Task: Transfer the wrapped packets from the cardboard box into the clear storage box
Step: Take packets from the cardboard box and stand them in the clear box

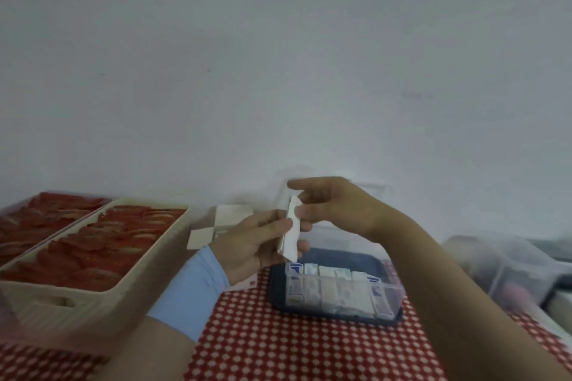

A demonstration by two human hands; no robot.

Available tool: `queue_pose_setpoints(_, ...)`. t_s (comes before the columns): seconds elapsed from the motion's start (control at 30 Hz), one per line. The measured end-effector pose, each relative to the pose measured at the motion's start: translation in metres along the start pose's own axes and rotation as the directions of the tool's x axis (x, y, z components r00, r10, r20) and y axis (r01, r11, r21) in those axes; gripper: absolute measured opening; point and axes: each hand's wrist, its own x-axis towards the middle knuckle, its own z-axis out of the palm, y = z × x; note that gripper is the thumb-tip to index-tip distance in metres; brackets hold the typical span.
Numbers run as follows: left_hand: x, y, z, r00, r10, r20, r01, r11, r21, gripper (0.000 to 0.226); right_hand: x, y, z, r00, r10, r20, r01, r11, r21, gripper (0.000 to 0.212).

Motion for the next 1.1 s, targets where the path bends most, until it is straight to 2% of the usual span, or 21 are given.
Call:
queue_pose_setpoints(0.1,0.01,0.004,0.022,0.998,-0.052,0.047,0.051,0.998,0.038,0.046,-0.013,0.001,-0.025,0.998,0.031,0.048,-0.03,0.999,-0.032,0.015)
queue_pose_setpoints(0.17,0.017,0.004,0.033,0.992,-0.099,0.075,0.094,0.993,0.068,0.044,-0.019,0.004,-0.038,0.997,0.064,0.035,-0.061,0.994,-0.088,0.011)
queue_pose_setpoints(0.23,0.028,0.002,0.045,0.994,-0.105,0.032,0.096,0.974,0.207,0.027,-0.026,0.007,-0.051,0.996,0.092,0.002,-0.09,0.979,-0.184,0.01)
queue_pose_setpoints(0.27,0.034,0.001,0.05,0.998,-0.059,-0.033,0.067,0.934,0.351,0.016,-0.028,0.009,-0.056,0.994,0.106,-0.014,-0.106,0.965,-0.241,0.01)
queue_pose_setpoints(0.33,0.044,0.0,0.061,0.989,0.066,-0.133,0.03,0.788,0.615,0.003,-0.031,0.013,-0.064,0.992,0.116,-0.054,-0.128,0.935,-0.331,0.009)
queue_pose_setpoints(0.4,0.052,-0.004,0.071,0.979,0.136,-0.15,0.024,0.656,0.754,0.004,-0.032,0.021,-0.069,0.988,0.132,-0.078,-0.152,0.911,-0.384,0.008)
queue_pose_setpoints(0.47,0.059,-0.009,0.079,0.981,0.147,-0.128,0.022,0.571,0.821,0.005,-0.033,0.03,-0.07,0.983,0.158,-0.09,-0.182,0.883,-0.433,0.007)
queue_pose_setpoints(0.6,0.071,-0.022,0.081,0.994,0.072,-0.083,0.046,0.412,0.91,0.004,-0.03,0.049,-0.073,0.962,0.251,-0.103,-0.27,0.838,-0.475,0.009)
queue_pose_setpoints(0.7,0.072,-0.029,0.076,0.997,-0.042,-0.064,0.071,0.219,0.973,0.023,-0.024,0.062,-0.071,0.937,0.332,-0.111,-0.331,0.738,-0.589,0.015)
queue_pose_setpoints(0.77,0.071,-0.032,0.073,0.991,-0.126,-0.05,0.068,0.143,0.987,0.031,-0.02,0.069,-0.064,0.918,0.391,-0.07,-0.337,0.676,-0.656,0.016)
queue_pose_setpoints(0.83,0.071,-0.037,0.071,0.976,-0.207,-0.062,0.087,0.115,0.99,0.034,-0.015,0.074,-0.056,0.898,0.439,-0.032,-0.328,0.619,-0.714,0.019)
queue_pose_setpoints(0.93,0.074,-0.05,0.064,0.959,-0.275,-0.063,0.1,0.124,0.987,0.032,-0.007,0.084,-0.045,0.886,0.463,-0.01,-0.319,0.595,-0.737,0.024)
queue_pose_setpoints(1.03,0.076,-0.059,0.057,0.963,-0.266,-0.049,0.097,0.173,0.98,0.028,-0.001,0.093,-0.036,0.868,0.496,0.003,-0.324,0.572,-0.754,0.024)
queue_pose_setpoints(1.1,0.077,-0.059,0.055,0.957,-0.285,-0.055,0.1,0.147,0.984,0.031,0.001,0.098,-0.031,0.857,0.516,0.003,-0.333,0.558,-0.76,0.023)
